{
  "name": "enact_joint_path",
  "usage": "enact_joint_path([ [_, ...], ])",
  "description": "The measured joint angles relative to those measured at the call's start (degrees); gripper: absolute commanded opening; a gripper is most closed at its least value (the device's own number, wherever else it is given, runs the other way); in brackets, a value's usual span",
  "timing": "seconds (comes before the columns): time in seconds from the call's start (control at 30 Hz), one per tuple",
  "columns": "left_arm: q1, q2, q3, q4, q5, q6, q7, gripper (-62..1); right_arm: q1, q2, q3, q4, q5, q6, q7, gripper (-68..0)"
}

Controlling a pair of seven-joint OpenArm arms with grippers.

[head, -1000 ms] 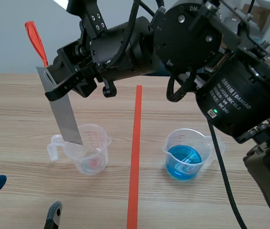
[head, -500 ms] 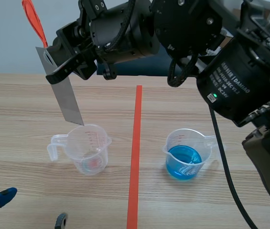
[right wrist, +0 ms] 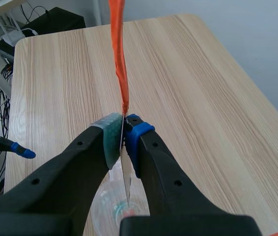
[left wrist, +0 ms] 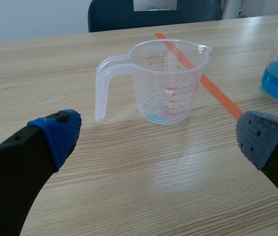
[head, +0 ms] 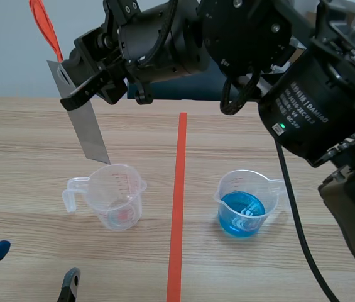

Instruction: Do the redox reaction experiment. move the plate over the left beaker

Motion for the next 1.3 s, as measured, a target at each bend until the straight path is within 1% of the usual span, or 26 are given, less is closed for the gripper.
enact_joint_path([
  [0.17,0.0,0.0,0.0,0.0,0.13,0.0,0.0,1.4,0.0,0.0,0.0,0.0,0.13,0.0,-0.04,-66.9],
  [0.33,0.0,0.0,0.0,0.0,0.13,0.0,0.0,1.4,-0.02,0.0,0.0,0.0,4.87,0.0,-2.32,-66.9],
  [1.3,0.02,0.0,0.0,0.0,0.13,0.0,0.0,1.4,-0.02,0.0,0.0,0.0,4.94,-0.22,-2.45,-66.9],
])
